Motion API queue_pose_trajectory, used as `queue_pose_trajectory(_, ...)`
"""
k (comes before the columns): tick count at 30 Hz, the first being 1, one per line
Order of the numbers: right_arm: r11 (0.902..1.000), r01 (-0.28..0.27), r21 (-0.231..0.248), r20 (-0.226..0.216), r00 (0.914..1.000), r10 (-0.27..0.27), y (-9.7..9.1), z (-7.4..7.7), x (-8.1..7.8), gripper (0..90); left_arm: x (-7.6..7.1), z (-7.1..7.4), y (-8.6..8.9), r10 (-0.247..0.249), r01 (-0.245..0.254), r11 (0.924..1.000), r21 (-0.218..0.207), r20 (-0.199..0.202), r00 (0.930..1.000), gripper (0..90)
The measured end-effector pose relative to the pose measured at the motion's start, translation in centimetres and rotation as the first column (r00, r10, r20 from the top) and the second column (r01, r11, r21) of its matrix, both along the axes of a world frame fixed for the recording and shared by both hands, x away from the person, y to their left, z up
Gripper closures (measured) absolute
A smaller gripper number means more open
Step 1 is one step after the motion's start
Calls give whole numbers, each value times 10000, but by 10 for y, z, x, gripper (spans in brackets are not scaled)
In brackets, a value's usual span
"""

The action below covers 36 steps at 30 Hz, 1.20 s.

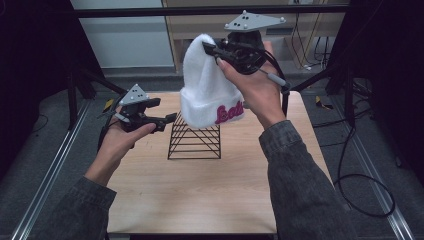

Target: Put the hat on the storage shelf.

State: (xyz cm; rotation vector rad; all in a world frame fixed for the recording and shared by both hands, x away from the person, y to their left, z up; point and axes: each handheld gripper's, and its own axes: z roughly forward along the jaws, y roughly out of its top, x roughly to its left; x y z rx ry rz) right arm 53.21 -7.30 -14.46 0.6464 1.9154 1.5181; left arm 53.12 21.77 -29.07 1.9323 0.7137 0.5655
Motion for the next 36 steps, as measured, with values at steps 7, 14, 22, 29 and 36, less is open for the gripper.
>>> queue_pose_trajectory(7,9998,-197,53,26,9998,197,6,-2,-3,812,-6,1,-2,-182,181,9998,44,69,9998,198)
queue_pose_trajectory(14,9995,-315,96,-21,9995,316,10,-4,-2,812,-8,2,-2,-448,448,9990,-92,1,9990,199)
queue_pose_trajectory(22,9982,-580,162,-24,9983,580,17,-5,-3,811,-11,3,-7,-840,843,9960,-296,111,9964,193)
queue_pose_trajectory(29,9937,-1058,382,-7,9944,1059,23,-2,-9,811,-7,3,-8,-849,859,9933,-772,168,9963,162)
queue_pose_trajectory(36,9891,-1446,268,-35,9895,1448,30,-4,-11,812,5,-5,-15,-1296,1236,9861,-1111,-483,9904,271)
